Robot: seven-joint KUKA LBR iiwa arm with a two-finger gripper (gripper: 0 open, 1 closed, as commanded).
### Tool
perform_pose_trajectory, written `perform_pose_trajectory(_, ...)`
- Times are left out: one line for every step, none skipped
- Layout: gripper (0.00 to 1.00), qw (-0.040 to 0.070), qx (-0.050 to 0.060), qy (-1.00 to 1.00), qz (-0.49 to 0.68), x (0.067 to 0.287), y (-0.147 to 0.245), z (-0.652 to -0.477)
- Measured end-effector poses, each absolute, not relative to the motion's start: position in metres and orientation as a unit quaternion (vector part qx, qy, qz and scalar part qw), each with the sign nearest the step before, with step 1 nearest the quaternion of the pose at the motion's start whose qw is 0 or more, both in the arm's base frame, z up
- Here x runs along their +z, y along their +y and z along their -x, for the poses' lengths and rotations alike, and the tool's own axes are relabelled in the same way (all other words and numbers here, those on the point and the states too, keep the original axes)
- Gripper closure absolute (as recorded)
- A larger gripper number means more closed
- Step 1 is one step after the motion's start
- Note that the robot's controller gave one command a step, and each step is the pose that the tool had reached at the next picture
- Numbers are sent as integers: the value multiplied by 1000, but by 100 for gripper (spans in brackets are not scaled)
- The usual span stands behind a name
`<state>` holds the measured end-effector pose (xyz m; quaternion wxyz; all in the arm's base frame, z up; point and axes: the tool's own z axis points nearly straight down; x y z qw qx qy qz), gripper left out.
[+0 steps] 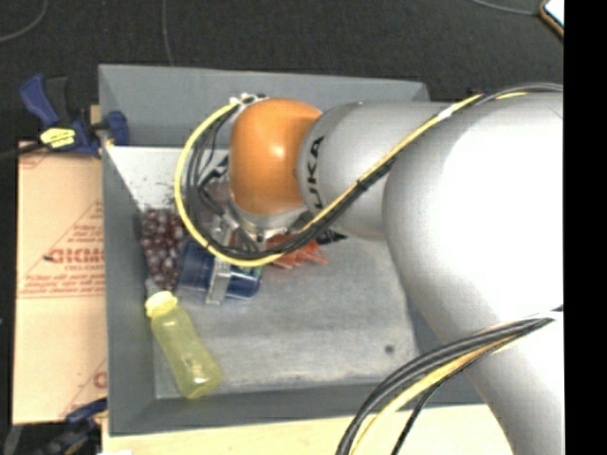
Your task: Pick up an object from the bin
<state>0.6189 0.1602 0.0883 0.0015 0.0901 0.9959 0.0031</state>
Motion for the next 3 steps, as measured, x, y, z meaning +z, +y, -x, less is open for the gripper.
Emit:
perform_pose_trajectory(0,2,2,995,-101,99,165,-615)
perform_pose_trajectory(0,7,11,983,-185,101,164,-606)
perform_pose_trajectory(0,4,8,981,-196,80,165,-610)
